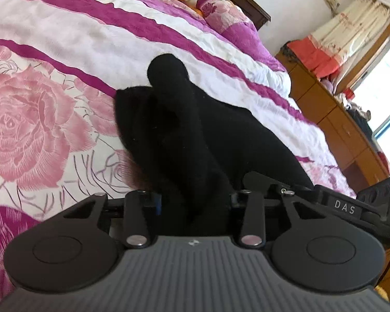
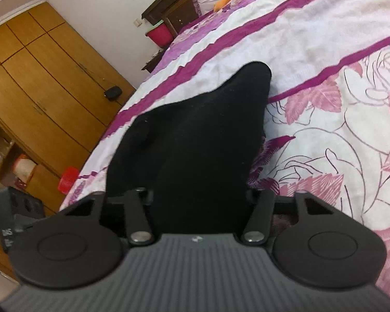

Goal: Fold small clothes

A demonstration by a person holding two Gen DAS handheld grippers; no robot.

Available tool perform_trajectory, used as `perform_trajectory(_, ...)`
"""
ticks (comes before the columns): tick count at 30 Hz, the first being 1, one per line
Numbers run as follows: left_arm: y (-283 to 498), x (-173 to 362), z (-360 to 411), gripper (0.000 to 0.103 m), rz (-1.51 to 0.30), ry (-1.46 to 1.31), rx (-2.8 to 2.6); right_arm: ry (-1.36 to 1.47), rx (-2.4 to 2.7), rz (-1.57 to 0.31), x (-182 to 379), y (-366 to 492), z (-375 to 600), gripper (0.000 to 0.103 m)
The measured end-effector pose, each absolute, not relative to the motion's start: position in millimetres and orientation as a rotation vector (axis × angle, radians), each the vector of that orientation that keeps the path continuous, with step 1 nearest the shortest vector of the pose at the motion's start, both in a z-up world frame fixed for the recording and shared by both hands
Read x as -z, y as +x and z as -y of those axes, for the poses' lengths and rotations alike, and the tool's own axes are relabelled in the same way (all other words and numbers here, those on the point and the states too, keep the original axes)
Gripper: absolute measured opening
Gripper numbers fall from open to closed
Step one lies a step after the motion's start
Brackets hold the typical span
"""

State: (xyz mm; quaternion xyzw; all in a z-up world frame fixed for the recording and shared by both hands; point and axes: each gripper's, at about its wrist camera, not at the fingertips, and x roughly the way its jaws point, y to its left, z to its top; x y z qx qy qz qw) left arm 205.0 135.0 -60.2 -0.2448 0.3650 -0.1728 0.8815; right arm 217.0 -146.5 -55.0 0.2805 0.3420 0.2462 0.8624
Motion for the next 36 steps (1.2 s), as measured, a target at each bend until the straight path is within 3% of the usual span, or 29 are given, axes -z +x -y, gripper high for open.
perform_trajectory(13,123,27,-66,0.045,-0.745,-0.523,0.411,0.561,-0.539,-0.725,8,151,205,0.049)
perform_trajectory(20,78,32,-19,0.045,-0.766,-0.413,0.399,0.548,-0.465,-0.746,13,106,242,0.049)
perform_trajectory(27,61,43,-9,0.046,-0.768,-0.247,0.278,0.456,-0.439,-0.744,59,100,247,0.060)
perform_trajectory(36,44,33,-22,0.047,-0.736,-0.184,0.179,0.418,-0.384,-0.699,25,61,249,0.065)
